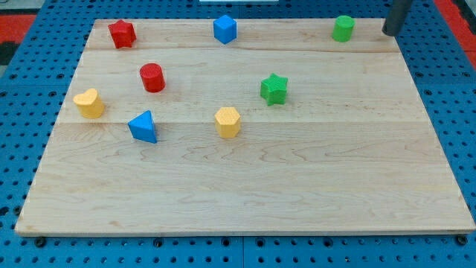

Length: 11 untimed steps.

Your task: Move the green circle right to the green star

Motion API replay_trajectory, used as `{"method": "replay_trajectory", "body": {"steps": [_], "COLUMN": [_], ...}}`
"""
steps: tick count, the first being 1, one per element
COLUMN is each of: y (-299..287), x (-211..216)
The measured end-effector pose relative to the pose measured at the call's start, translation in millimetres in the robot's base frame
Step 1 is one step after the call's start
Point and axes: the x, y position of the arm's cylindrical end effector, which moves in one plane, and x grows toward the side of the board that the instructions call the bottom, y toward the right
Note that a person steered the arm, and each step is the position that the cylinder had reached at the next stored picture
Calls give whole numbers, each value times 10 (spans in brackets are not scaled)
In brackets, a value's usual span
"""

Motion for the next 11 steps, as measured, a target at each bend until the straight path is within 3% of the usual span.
{"method": "replay_trajectory", "body": {"steps": [1,3,4,5,6,7,9,10,11], "y": [-61,-709,-1462,-1680,-1485,-942,-1143,-871,-958], "x": [-221,-214,-205,2,-212,-109,283,148,637]}}
